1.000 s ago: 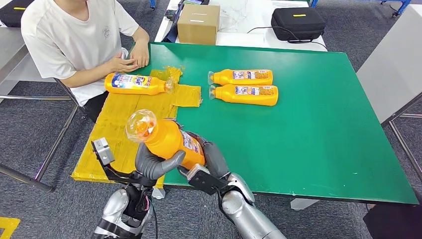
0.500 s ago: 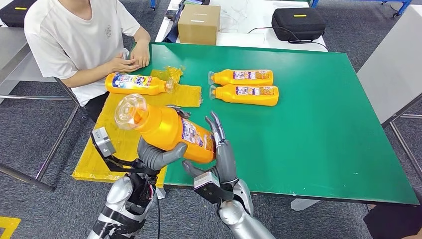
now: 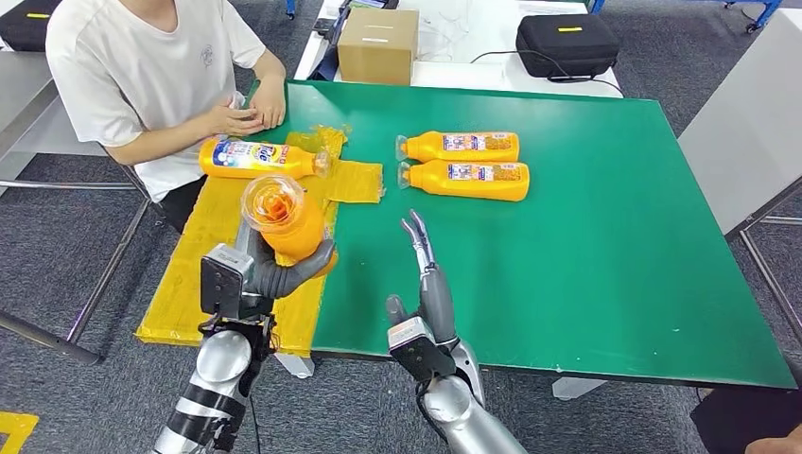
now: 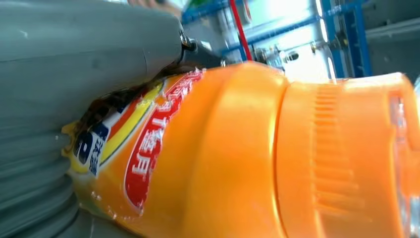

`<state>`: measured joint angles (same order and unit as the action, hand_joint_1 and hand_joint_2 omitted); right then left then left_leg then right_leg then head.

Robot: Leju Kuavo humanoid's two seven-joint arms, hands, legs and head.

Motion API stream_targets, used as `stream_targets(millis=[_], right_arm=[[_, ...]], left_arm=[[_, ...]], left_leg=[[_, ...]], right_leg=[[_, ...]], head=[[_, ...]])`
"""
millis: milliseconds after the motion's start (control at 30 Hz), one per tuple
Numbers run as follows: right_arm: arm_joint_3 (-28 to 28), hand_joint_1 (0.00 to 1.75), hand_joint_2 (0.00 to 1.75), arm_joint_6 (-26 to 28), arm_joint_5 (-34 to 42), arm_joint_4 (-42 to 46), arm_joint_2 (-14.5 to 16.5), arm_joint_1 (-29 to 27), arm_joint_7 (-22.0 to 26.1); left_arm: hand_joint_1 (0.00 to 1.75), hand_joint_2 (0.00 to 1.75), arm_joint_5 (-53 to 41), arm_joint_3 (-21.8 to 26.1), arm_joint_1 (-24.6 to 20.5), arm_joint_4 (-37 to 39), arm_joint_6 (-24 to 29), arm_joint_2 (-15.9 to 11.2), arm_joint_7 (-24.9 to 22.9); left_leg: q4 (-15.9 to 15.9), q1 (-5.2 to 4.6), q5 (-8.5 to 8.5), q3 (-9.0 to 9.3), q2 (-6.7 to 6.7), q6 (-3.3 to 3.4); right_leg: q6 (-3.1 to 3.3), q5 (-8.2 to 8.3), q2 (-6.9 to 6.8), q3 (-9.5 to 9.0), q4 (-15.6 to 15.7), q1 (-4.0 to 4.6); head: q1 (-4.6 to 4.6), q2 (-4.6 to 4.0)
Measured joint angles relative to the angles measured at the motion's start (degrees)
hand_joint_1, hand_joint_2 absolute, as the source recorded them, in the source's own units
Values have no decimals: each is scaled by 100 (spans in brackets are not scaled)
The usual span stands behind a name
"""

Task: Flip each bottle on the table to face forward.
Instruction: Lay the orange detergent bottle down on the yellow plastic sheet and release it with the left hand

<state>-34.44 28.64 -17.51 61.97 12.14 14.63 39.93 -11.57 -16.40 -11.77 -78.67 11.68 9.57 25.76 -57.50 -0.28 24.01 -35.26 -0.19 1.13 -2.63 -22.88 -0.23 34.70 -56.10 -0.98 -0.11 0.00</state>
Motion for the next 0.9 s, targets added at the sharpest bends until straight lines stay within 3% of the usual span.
stream_targets(millis=[133, 433, 633, 900], right_arm=[[142, 0, 0, -348, -5, -56, 69, -4, 0], [335, 0, 0, -846, -100, -207, 262, -31, 0], [363, 0, 0, -1033, -85, -256, 338, -34, 0], [330, 0, 0, -1307, -55, -306, 438, -33, 0]], left_arm=[[175, 175, -662, 267, 10, 198, 399, -52, 77], [175, 175, -3210, 459, -95, 1102, 1433, -326, -199], [175, 175, -3920, 467, -251, 1848, 1525, -493, -475], [175, 175, -4679, 402, -869, 3374, 1564, -614, -592]], left_leg=[[0, 0, 0, 0, 0, 0], [0, 1, 0, 1, 1, 0], [0, 1, -1, 1, 0, 0], [2, 1, -1, 12, -3, 0]], right_leg=[[0, 0, 0, 1, 0, 1], [0, 0, 0, 1, -1, 1], [0, 0, 0, 1, 0, 0], [1, 0, -2, -11, -1, 1]], head=[[0, 0], [1, 0], [2, 0], [1, 0]])
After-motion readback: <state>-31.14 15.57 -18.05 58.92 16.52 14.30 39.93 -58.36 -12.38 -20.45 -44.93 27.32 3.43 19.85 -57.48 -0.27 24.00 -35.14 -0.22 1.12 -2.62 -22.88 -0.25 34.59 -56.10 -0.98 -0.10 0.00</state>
